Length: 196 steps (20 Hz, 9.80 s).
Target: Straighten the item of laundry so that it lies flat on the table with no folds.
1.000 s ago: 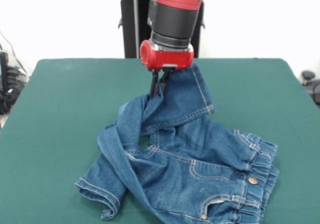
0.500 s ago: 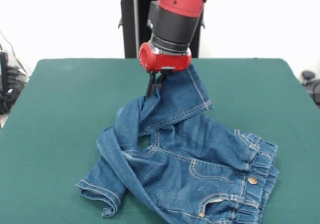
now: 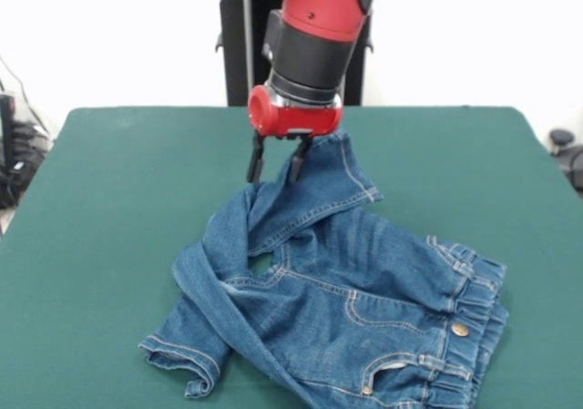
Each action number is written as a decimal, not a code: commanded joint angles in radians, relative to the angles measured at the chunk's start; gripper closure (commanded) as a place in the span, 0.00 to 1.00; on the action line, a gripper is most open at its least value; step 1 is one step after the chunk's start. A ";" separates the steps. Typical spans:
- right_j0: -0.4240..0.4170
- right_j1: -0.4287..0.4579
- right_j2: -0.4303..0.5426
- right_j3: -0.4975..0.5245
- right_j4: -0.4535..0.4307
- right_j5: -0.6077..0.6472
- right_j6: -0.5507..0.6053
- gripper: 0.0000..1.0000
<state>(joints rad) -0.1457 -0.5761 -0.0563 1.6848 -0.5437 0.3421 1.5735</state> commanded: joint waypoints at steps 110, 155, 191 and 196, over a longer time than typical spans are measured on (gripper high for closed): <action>-0.219 0.159 0.286 -0.116 0.103 -0.029 0.058 0.00; 0.015 -0.051 -0.035 -0.034 0.098 0.092 0.155 1.00; -0.264 -0.175 0.383 0.150 0.109 -0.146 0.139 1.00; -0.248 -0.246 0.385 0.154 0.154 -0.048 0.124 1.00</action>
<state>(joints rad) -0.4435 -0.7474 0.2491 1.7699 -0.4497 0.2028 1.5735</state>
